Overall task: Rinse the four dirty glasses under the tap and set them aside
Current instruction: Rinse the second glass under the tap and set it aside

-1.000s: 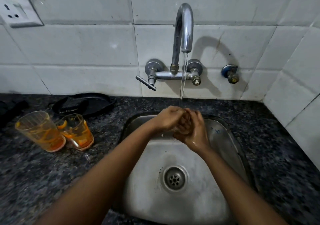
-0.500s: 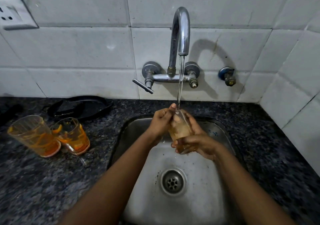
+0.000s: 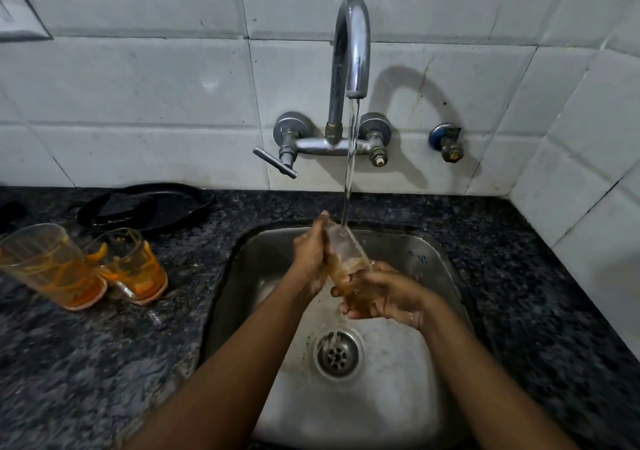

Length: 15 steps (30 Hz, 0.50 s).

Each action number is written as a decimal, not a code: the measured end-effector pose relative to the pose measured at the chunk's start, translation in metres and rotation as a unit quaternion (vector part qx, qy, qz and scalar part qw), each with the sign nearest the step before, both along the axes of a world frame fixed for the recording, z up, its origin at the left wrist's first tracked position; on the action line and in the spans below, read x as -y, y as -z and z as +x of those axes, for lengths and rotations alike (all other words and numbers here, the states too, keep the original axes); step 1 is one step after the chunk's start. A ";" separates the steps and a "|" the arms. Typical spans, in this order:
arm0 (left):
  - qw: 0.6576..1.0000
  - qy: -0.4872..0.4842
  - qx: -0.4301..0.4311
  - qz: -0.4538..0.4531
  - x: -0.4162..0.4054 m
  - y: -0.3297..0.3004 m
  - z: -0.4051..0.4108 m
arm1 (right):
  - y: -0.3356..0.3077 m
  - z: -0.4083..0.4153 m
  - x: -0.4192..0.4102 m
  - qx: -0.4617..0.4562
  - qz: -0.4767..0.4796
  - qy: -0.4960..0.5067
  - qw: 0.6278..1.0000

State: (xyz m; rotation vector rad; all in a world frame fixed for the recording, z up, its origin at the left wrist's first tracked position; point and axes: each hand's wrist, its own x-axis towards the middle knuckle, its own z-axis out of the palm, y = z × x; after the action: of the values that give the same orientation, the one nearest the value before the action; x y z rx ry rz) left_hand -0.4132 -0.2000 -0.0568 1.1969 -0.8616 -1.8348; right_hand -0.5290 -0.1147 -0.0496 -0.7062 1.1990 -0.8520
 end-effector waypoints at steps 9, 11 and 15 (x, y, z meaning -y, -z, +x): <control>0.978 0.139 0.132 0.079 -0.002 0.010 0.009 | -0.038 0.004 0.024 -0.707 -0.060 -0.230 0.666; 0.977 0.146 0.135 0.082 0.000 0.009 0.010 | -0.046 0.004 0.023 -0.726 -0.069 -0.246 0.639; 0.984 0.144 0.100 0.007 0.010 -0.017 0.013 | -0.038 -0.005 0.028 -0.747 -0.097 -0.232 0.616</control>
State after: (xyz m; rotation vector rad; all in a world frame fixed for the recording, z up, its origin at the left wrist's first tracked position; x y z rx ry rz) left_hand -0.3998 -0.2102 -0.0394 1.3386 -1.1900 -1.9709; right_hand -0.5340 -0.1423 -0.0112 -2.0000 2.1877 0.3225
